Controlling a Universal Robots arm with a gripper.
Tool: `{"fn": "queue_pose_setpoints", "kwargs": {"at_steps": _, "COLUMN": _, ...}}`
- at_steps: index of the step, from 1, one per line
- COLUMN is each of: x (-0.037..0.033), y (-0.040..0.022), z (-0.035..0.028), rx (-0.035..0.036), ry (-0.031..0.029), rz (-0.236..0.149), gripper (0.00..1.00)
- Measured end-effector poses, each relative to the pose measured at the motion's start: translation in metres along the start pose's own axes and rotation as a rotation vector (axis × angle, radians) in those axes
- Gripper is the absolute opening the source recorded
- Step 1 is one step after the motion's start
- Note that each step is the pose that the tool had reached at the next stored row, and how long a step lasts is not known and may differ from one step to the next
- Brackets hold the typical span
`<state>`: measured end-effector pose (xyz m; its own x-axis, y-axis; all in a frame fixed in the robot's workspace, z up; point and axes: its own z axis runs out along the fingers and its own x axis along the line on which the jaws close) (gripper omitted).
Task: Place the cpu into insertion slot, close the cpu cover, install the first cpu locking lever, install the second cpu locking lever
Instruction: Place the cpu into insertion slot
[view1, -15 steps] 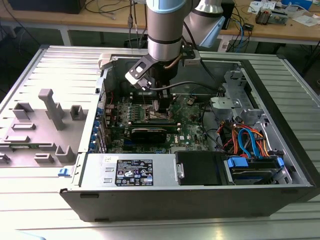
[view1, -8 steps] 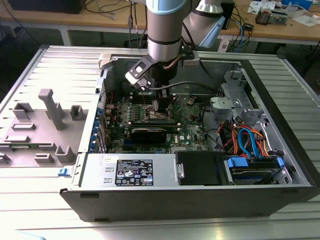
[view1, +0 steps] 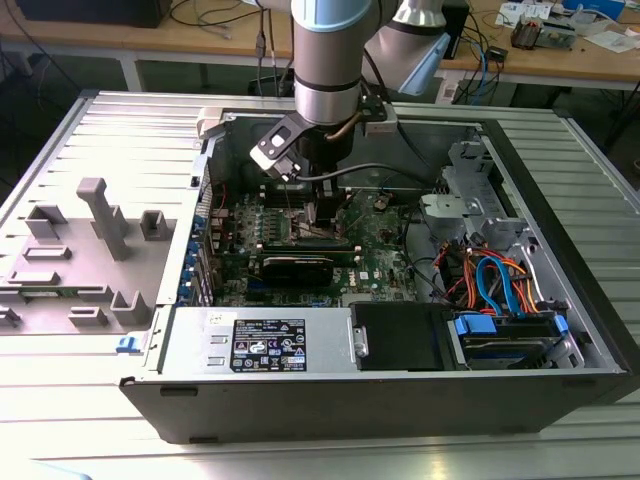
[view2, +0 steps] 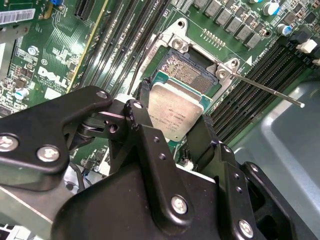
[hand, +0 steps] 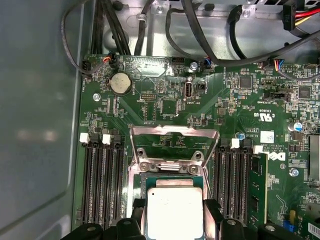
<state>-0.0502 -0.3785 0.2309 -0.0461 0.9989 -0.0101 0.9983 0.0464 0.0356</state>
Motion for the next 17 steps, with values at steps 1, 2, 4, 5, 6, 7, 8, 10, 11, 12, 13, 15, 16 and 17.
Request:
{"fn": "queue_pose_setpoints", "kwargs": {"at_steps": 1, "x": 0.0000, "y": 0.0000, "z": 0.0001, "rx": 0.0000, "ry": 0.0001, "rz": 0.000, "gripper": 0.55}}
{"fn": "queue_pose_setpoints", "kwargs": {"at_steps": 2, "x": 0.0001, "y": 0.0000, "z": 0.0001, "rx": -0.0001, "ry": 0.0002, "rz": 0.000, "gripper": 0.55}}
{"fn": "queue_pose_setpoints", "kwargs": {"at_steps": 4, "x": 0.0001, "y": 0.0000, "z": 0.0004, "rx": -0.0001, "ry": 0.0002, "rz": 0.000, "gripper": 0.55}}
{"fn": "queue_pose_setpoints", "kwargs": {"at_steps": 5, "x": 0.0001, "y": 0.0000, "z": 0.0004, "rx": -0.0001, "ry": 0.0002, "rz": 0.000, "gripper": 0.55}}
{"fn": "queue_pose_setpoints", "kwargs": {"at_steps": 6, "x": 0.0001, "y": 0.0000, "z": 0.0004, "rx": -0.0001, "ry": 0.0002, "rz": 0.000, "gripper": 0.55}}
{"fn": "queue_pose_setpoints", "kwargs": {"at_steps": 7, "x": 0.0001, "y": 0.0000, "z": 0.0004, "rx": -0.0002, "ry": 0.0002, "rz": 0.000, "gripper": 0.55}}
{"fn": "queue_pose_setpoints", "kwargs": {"at_steps": 8, "x": 0.0001, "y": 0.0000, "z": 0.0004, "rx": -0.0001, "ry": 0.0003, "rz": 0.000, "gripper": 0.55}}
{"fn": "queue_pose_setpoints", "kwargs": {"at_steps": 10, "x": 0.0001, "y": -0.0001, "z": 0.0004, "rx": -0.0001, "ry": 0.0002, "rz": 0.000, "gripper": 0.55}}
{"fn": "queue_pose_setpoints", "kwargs": {"at_steps": 11, "x": 0.0001, "y": 0.0000, "z": 0.0005, "rx": -0.0002, "ry": 0.0003, "rz": 0.000, "gripper": 0.55}}
{"fn": "queue_pose_setpoints", "kwargs": {"at_steps": 12, "x": 0.0001, "y": -0.0001, "z": 0.0004, "rx": -0.0001, "ry": 0.0002, "rz": 0.000, "gripper": 0.55}}
{"fn": "queue_pose_setpoints", "kwargs": {"at_steps": 13, "x": 0.0001, "y": 0.0000, "z": 0.0004, "rx": -0.0001, "ry": 0.0002, "rz": 0.000, "gripper": 0.55}}
{"fn": "queue_pose_setpoints", "kwargs": {"at_steps": 15, "x": 0.0001, "y": 0.0000, "z": 0.0011, "rx": -0.0004, "ry": 0.0007, "rz": 0.000, "gripper": 0.55}}
{"fn": "queue_pose_setpoints", "kwargs": {"at_steps": 16, "x": 0.0001, "y": -0.0001, "z": 0.0021, "rx": -0.0002, "ry": 0.0003, "rz": 0.000, "gripper": 0.55}}
{"fn": "queue_pose_setpoints", "kwargs": {"at_steps": 17, "x": 0.0001, "y": -0.0001, "z": 0.0025, "rx": -0.0001, "ry": 0.0001, "rz": 0.000, "gripper": 0.55}}
